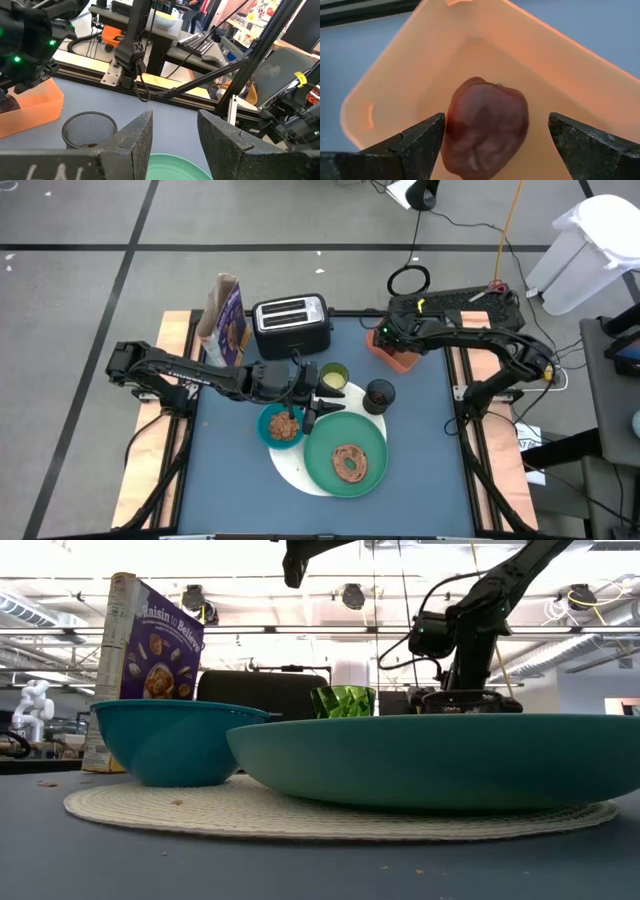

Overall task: Arrange a breakfast setting
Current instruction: Put the red apple on the white mat

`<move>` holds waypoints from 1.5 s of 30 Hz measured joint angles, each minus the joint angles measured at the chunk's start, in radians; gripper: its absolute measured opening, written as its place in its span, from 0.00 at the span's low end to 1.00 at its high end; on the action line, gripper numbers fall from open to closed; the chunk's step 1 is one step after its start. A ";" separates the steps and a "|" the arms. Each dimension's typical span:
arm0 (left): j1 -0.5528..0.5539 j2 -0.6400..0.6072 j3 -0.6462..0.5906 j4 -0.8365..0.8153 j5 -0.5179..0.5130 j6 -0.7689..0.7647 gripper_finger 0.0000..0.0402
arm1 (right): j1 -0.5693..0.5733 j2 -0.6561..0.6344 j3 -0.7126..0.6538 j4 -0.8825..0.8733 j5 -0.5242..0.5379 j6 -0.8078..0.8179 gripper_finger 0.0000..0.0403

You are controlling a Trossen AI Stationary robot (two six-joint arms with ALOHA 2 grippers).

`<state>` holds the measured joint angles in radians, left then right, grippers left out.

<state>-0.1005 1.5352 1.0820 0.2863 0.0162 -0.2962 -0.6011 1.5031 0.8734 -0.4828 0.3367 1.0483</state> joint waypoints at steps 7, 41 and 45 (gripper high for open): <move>0.000 0.000 0.000 -0.001 0.000 0.003 0.40 | -0.003 0.017 0.000 0.010 -0.001 0.017 0.87; 0.000 0.000 0.000 -0.005 0.000 0.001 0.40 | -0.002 0.015 -0.118 0.180 0.007 0.009 0.70; 0.000 0.000 0.000 -0.005 0.000 0.001 0.40 | -0.003 0.008 -0.120 0.184 0.005 0.001 0.68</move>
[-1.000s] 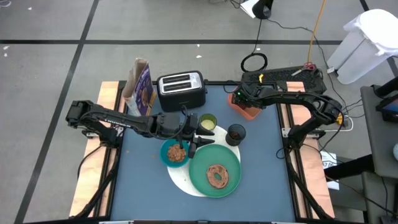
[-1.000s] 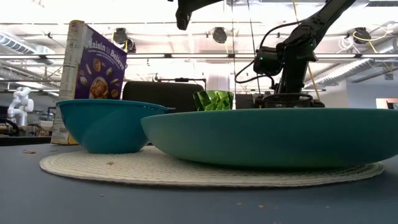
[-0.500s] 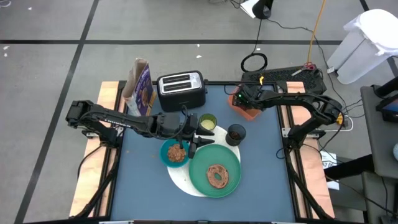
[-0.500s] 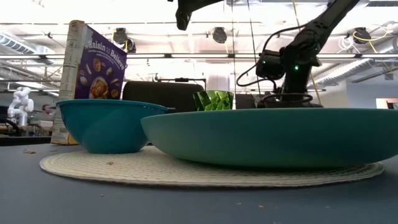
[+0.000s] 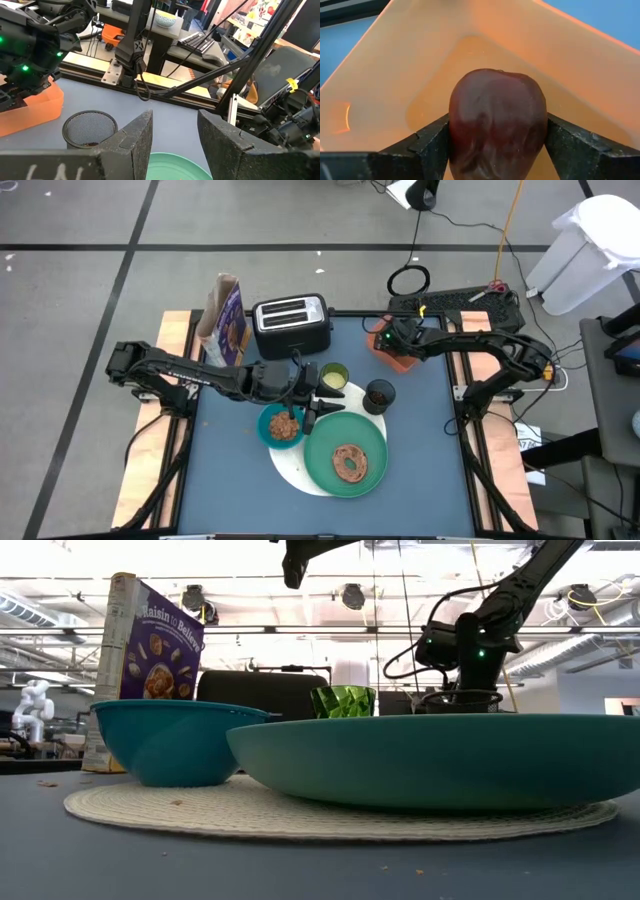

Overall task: Arrange a breakfast setting
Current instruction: Put the red apple on the white mat

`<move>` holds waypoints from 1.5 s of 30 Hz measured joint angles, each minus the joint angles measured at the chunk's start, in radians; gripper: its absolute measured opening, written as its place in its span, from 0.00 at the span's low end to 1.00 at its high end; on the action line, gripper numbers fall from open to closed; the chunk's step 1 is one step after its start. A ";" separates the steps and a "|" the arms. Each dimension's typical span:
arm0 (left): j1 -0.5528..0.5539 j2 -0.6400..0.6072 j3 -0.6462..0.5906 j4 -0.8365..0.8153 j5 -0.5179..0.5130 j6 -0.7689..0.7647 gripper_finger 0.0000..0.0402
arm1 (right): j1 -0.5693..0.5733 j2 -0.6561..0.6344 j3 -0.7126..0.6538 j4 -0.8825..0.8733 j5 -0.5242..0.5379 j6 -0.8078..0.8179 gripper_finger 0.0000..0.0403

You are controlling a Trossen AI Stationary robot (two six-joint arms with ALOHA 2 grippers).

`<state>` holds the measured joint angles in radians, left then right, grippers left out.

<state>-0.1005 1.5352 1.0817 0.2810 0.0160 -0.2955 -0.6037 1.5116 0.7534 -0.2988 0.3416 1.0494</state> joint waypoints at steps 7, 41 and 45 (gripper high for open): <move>0.000 0.000 0.000 0.000 0.000 0.000 0.40 | -0.002 -0.062 -0.002 0.000 -0.011 -0.041 0.68; 0.000 0.000 0.000 0.008 0.000 0.004 0.40 | 0.204 -0.638 -0.168 0.597 -0.319 -0.612 0.68; 0.000 0.000 0.000 0.010 0.000 0.004 0.40 | 0.222 -0.652 -0.292 0.884 -0.501 -0.658 0.68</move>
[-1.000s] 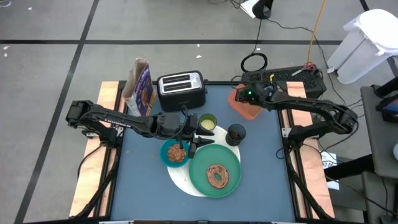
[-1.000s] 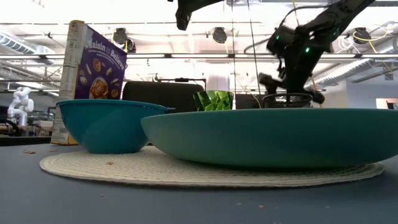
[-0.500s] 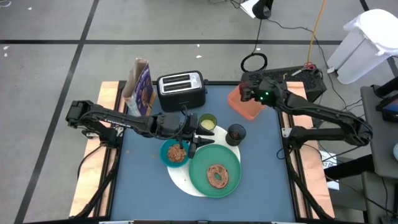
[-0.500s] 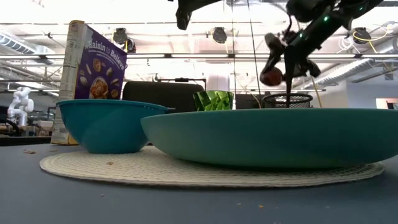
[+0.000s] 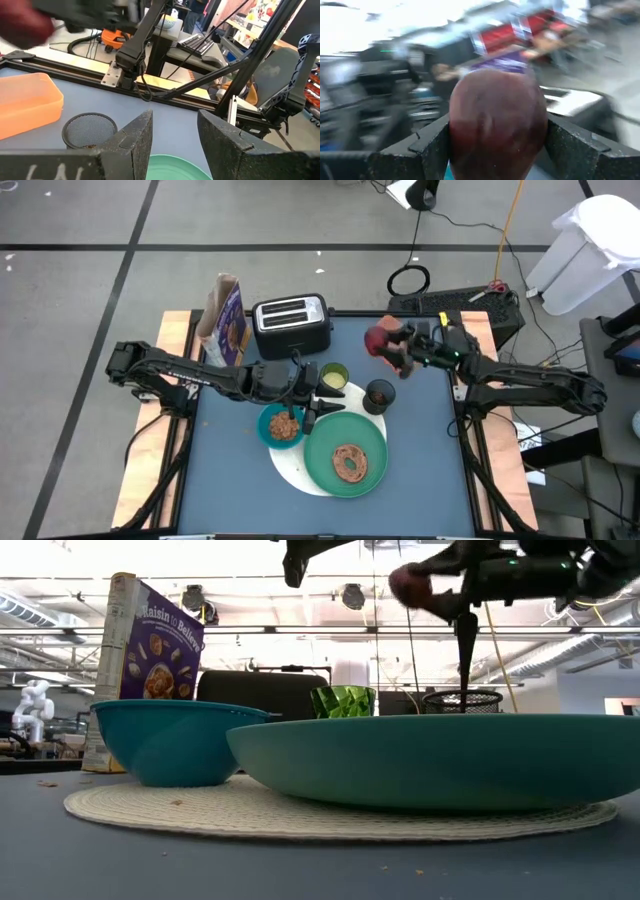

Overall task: Arrange a breakfast setting
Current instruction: Put the red apple on the white mat

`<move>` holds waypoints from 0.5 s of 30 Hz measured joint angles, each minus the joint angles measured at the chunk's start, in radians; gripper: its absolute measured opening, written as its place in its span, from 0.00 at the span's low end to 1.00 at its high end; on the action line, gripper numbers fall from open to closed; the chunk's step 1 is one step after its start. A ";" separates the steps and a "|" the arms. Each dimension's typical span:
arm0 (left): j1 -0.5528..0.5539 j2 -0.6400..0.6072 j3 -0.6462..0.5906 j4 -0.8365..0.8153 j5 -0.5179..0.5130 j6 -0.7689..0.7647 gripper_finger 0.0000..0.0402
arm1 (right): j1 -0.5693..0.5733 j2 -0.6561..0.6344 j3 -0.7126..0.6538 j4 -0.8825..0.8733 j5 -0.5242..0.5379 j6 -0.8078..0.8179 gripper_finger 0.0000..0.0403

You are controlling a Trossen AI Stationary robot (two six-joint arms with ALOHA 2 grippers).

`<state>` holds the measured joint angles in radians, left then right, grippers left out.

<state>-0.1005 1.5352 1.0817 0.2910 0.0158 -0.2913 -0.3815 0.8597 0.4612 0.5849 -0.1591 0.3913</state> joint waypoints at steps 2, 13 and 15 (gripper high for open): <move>0.000 0.000 0.000 0.002 0.000 0.000 0.40 | 0.006 0.000 -0.064 0.148 -0.083 -0.012 0.68; 0.002 0.000 0.000 0.055 0.000 -0.001 0.40 | 0.047 0.000 -0.254 0.553 -0.161 -0.040 0.68; 0.002 0.000 0.000 0.079 0.000 0.010 0.40 | 0.058 0.000 -0.254 0.552 -0.168 -0.052 0.68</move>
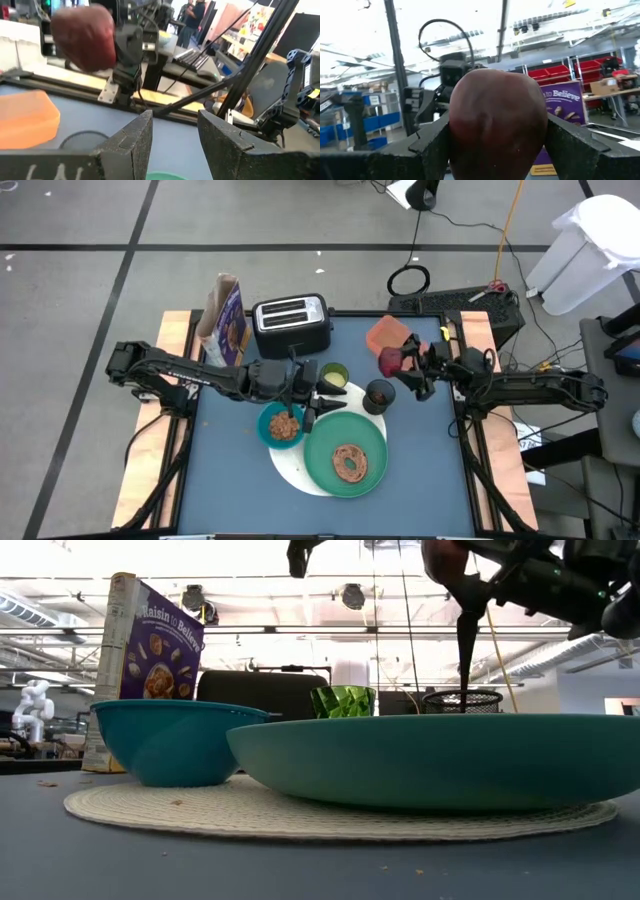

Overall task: Arrange a breakfast setting
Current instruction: Put the red apple on the white mat

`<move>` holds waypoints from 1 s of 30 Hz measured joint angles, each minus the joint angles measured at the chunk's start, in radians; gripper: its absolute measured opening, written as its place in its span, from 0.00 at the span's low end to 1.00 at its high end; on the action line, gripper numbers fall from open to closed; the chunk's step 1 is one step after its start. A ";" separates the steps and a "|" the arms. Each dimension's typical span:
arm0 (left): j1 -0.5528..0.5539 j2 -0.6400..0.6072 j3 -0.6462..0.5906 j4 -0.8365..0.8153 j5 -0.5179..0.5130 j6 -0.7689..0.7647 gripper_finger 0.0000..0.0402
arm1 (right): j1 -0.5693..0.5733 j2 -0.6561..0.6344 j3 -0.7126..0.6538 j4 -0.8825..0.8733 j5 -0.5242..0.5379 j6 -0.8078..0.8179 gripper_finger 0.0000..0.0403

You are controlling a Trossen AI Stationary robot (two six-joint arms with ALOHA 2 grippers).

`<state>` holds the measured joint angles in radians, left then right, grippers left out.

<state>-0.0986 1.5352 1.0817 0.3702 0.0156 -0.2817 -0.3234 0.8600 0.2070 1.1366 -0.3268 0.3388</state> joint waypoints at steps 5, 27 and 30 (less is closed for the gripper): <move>0.000 0.000 0.000 0.047 -0.038 0.026 0.48 | 0.022 0.000 0.000 0.004 -0.024 -0.015 0.68; -0.008 0.155 0.000 0.353 -0.184 0.197 0.75 | 0.145 0.009 0.000 -0.003 -0.075 -0.210 0.68; -0.008 0.197 0.005 0.437 -0.184 0.230 0.75 | 0.164 0.023 0.000 -0.005 -0.074 -0.230 0.68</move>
<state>-0.1062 1.7324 1.0863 0.8071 -0.1686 -0.0515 -0.1591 0.8831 0.2070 1.1319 -0.4005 0.1084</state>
